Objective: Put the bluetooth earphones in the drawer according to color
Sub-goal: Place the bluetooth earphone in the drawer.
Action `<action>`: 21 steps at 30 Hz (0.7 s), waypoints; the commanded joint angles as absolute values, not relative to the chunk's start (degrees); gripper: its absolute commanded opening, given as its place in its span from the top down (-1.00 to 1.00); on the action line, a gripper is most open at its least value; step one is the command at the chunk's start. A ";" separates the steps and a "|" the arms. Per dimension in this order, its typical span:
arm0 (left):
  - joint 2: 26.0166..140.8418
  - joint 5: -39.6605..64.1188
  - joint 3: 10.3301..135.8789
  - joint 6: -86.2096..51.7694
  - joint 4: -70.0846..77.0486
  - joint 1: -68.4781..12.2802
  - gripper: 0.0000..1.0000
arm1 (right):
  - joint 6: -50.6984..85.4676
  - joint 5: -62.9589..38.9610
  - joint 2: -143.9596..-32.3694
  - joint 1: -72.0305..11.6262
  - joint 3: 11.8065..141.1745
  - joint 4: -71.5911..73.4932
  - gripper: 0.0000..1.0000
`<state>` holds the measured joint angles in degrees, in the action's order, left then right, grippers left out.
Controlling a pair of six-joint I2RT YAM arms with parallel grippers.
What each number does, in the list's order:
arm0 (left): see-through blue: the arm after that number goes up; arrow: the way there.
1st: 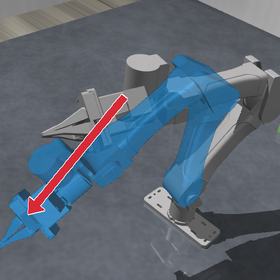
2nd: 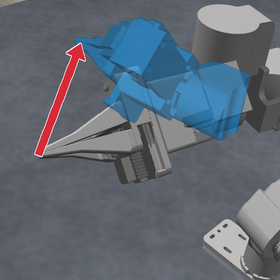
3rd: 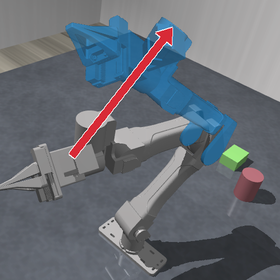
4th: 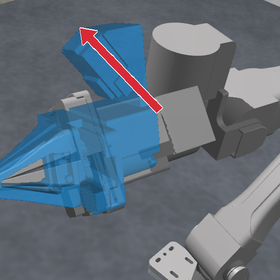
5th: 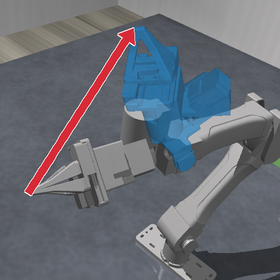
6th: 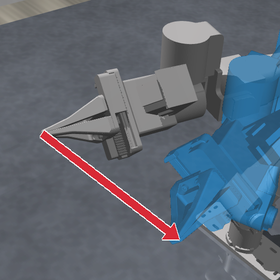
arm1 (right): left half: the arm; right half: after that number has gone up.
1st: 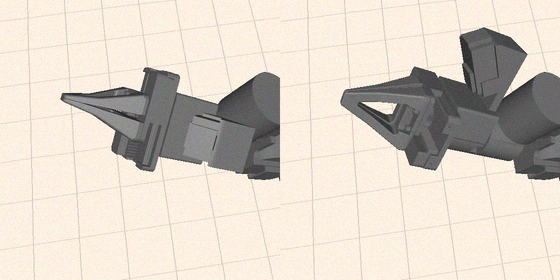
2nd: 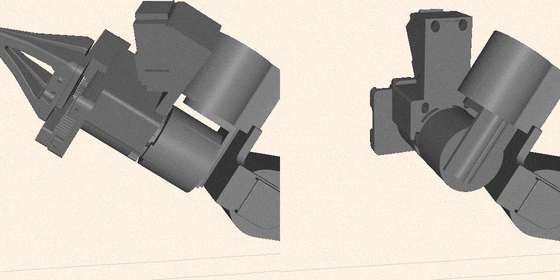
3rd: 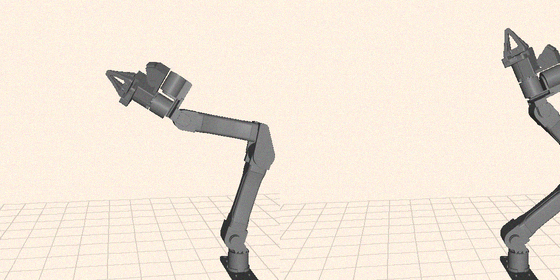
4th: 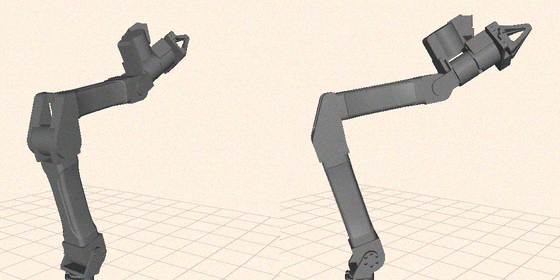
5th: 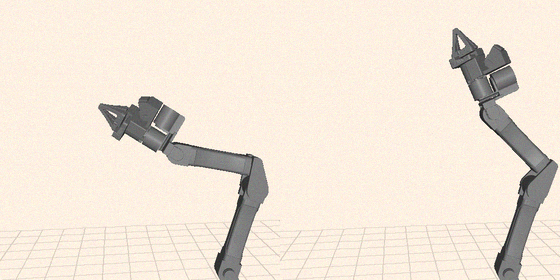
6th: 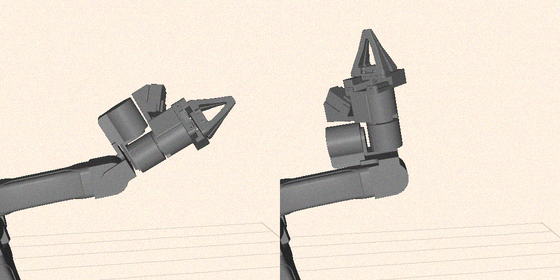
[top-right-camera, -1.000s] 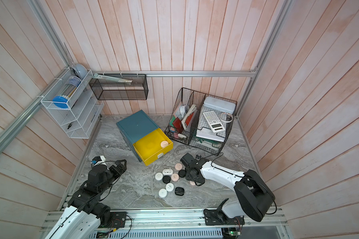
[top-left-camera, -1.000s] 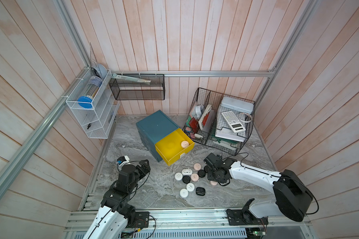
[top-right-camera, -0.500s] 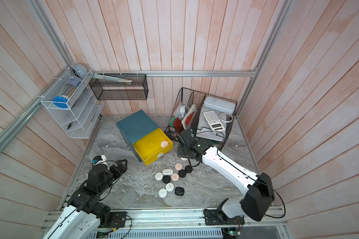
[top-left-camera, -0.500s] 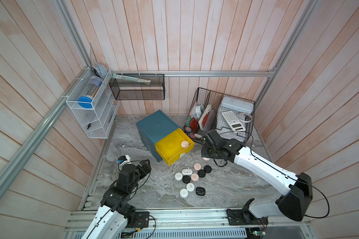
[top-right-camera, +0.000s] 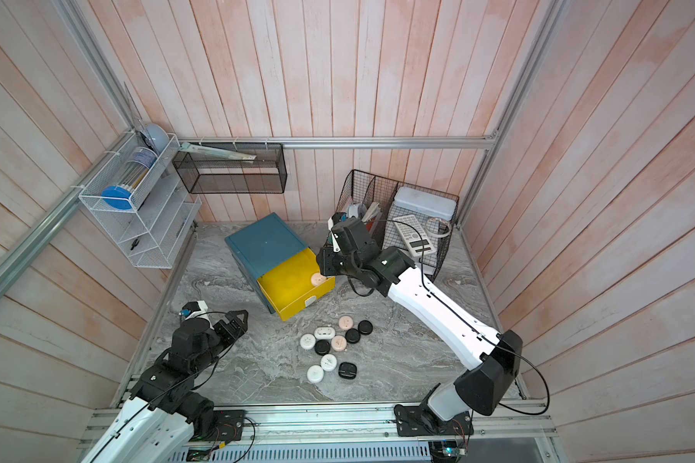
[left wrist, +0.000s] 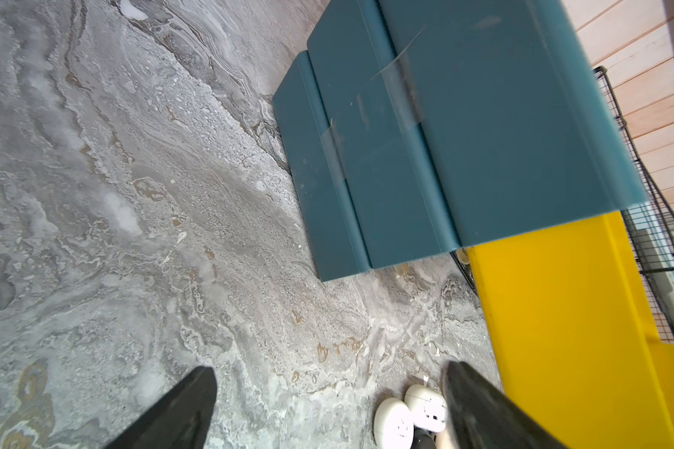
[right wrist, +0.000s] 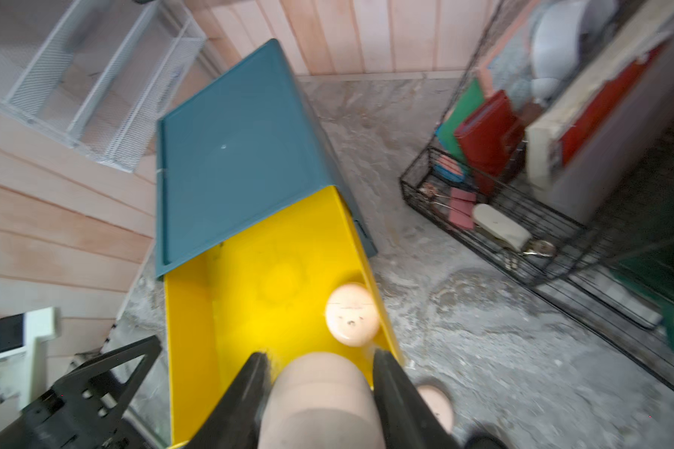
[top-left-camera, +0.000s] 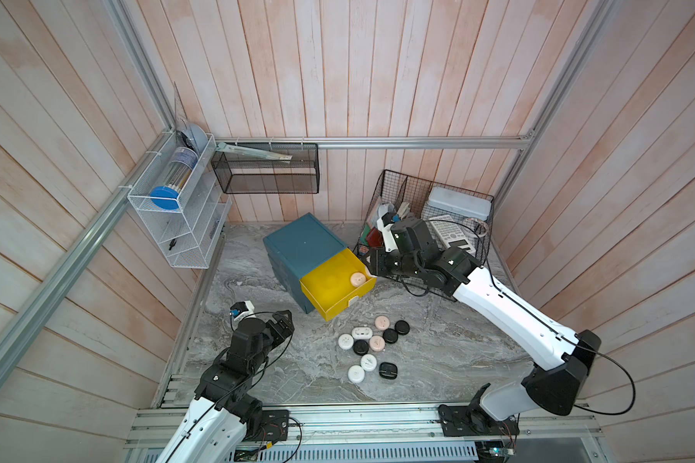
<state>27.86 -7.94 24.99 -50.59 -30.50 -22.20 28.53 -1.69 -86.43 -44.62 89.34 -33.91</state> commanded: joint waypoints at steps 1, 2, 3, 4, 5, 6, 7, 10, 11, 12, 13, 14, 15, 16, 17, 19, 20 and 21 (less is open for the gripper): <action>27.53 -9.18 27.22 -50.07 -31.13 -23.88 -0.94 | 26.13 -11.89 -89.62 -45.22 88.81 -23.84 0.27; 27.36 -9.63 27.41 -50.33 -31.47 -24.57 -0.94 | 25.68 -12.66 -90.72 -45.40 89.58 -23.45 0.25; 27.22 -10.07 27.55 -50.57 -31.67 -25.31 -0.94 | 25.29 -13.46 -91.60 -45.50 89.96 -22.96 0.23; 27.11 -10.64 27.67 -50.78 -31.85 -26.17 -0.94 | 24.99 -14.73 -92.53 -45.52 90.13 -22.24 0.21; 26.99 -11.20 27.81 -51.09 -31.99 -27.08 -0.94 | 24.80 -16.10 -93.42 -45.48 90.47 -21.77 0.17; 26.87 -11.76 27.99 -51.36 -32.16 -28.04 -0.94 | 24.48 -17.03 -94.26 -45.51 90.84 -21.56 0.14; 26.88 -12.42 28.19 -51.77 -32.34 -29.09 -0.94 | 24.21 -17.65 -95.07 -45.44 91.35 -21.66 0.09; 26.74 -14.97 28.89 -53.51 -32.87 -33.69 -0.93 | 23.36 -19.39 -96.71 -45.49 92.07 -21.69 -0.09; 26.76 -15.93 29.04 -54.26 -32.87 -35.61 -0.93 | 23.01 -20.02 -96.93 -45.44 92.39 -21.92 -0.22; 26.95 -16.89 29.21 -54.94 -32.96 -37.34 -0.93 | 22.92 -20.28 -97.12 -45.36 92.55 -22.18 -0.36; 27.30 -18.03 29.35 -55.71 -32.96 -39.65 -0.93 | 22.78 -20.49 -97.09 -45.20 92.73 -22.56 -0.46; 27.81 -19.26 29.52 -56.47 -33.05 -41.92 -0.93 | 22.53 -20.71 -96.87 -44.96 92.86 -22.88 -0.51; 28.51 -20.30 29.78 -57.08 -33.00 -44.12 -0.93 | 22.56 -21.07 -96.57 -44.72 92.69 -23.15 -0.54; 29.54 -21.53 30.08 -57.77 -33.20 -46.95 -0.93 | 22.58 -21.70 -95.85 -44.26 92.33 -23.35 -0.56; 30.75 -22.87 30.48 -58.63 -33.66 -50.00 -0.92 | 22.71 -22.64 -94.87 -43.68 91.48 -23.31 -0.58; 33.82 -25.48 31.29 -60.51 -34.62 -57.27 -0.90 | 22.93 -23.38 -92.22 -42.33 89.52 -23.14 -0.59; 35.80 -27.54 31.84 -61.86 -35.55 -61.06 -0.90 | 23.12 -23.26 -90.44 -41.54 87.91 -22.90 -0.61; 37.69 -29.34 32.45 -63.16 -36.31 -64.61 -0.89 | 23.48 -23.10 -88.55 -40.67 86.05 -22.57 -0.62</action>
<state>34.39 -22.72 30.37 -59.05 -33.52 -57.87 23.59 -21.34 -93.95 -42.83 88.47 -23.33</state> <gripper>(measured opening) 0.947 0.805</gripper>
